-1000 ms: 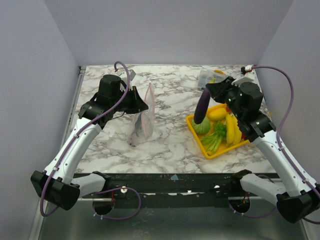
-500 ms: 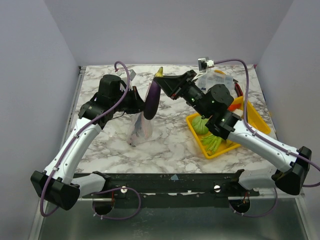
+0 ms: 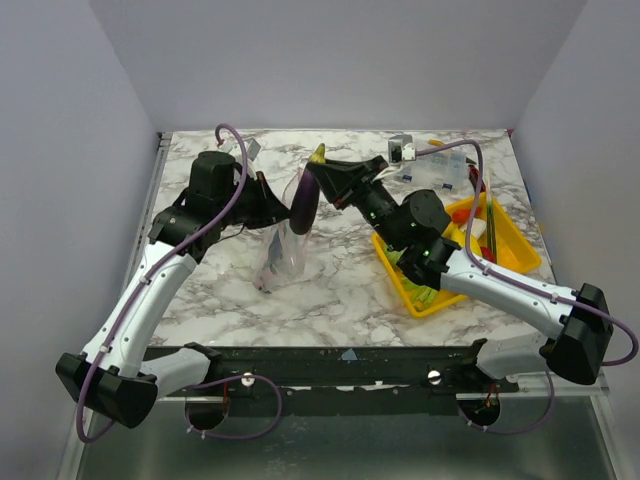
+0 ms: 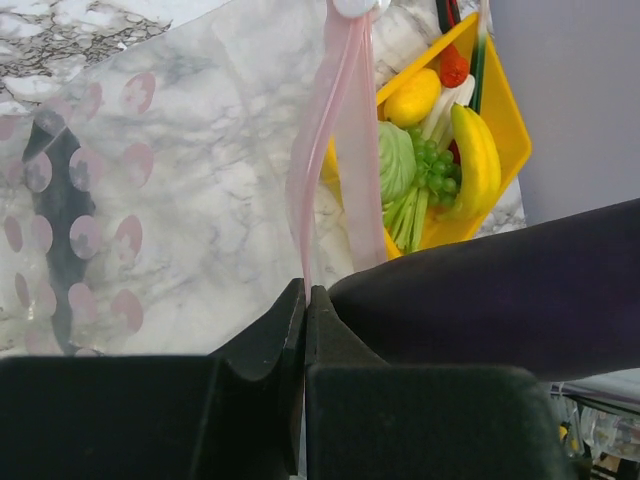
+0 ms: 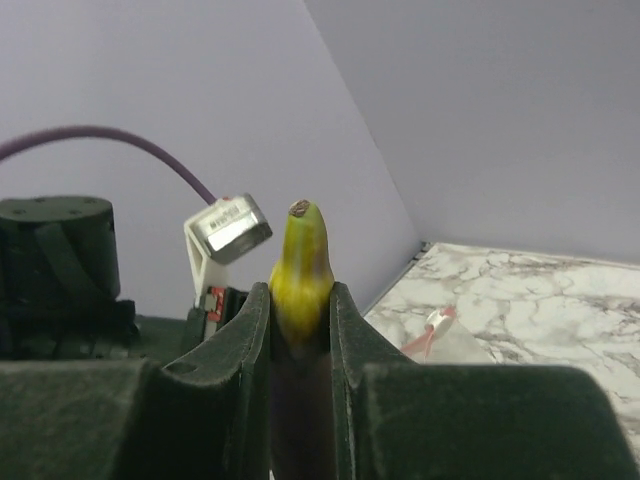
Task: Place the food in the zip-top bag and seal the zipper
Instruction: Place the fake vegetable in the zipper food storage bag.
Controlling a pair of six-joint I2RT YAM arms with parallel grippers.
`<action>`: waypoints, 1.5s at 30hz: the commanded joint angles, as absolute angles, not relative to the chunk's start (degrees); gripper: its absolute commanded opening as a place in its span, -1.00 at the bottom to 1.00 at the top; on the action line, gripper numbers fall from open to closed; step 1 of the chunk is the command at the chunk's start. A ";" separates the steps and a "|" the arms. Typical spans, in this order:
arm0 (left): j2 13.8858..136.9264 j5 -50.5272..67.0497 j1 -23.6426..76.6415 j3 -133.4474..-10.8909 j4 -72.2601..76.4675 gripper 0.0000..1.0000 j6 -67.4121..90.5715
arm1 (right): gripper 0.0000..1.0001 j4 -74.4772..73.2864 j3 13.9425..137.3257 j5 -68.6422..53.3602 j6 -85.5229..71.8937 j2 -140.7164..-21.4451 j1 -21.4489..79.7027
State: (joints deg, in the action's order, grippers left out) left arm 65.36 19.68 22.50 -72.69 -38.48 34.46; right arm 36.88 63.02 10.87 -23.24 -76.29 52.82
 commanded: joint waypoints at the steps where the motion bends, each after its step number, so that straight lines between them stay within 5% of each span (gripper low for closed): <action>1: 63.79 18.08 22.55 -76.01 -38.27 -1.00 37.40 | -0.99 39.03 60.09 13.54 -20.49 -74.54 54.31; 16: 64.45 16.75 22.57 -78.78 -38.48 -1.00 37.71 | -0.93 19.28 62.78 29.00 -36.64 -76.94 60.12; 25: 64.93 17.80 22.58 -77.18 -37.08 -1.00 37.79 | 0.25 -15.43 82.41 26.66 -40.69 -86.26 60.12; 28: 64.80 17.06 22.56 -77.97 -38.10 -1.00 36.90 | 0.41 -22.86 88.77 27.86 -38.76 -88.17 60.12; 36: 65.08 15.92 22.56 -77.17 -38.08 -1.00 35.95 | 0.43 -34.90 95.80 35.59 -33.26 -86.81 57.19; 45: 64.39 13.86 22.54 -77.68 -38.74 -1.00 35.96 | 0.26 -35.68 73.27 27.97 -35.11 -72.27 37.27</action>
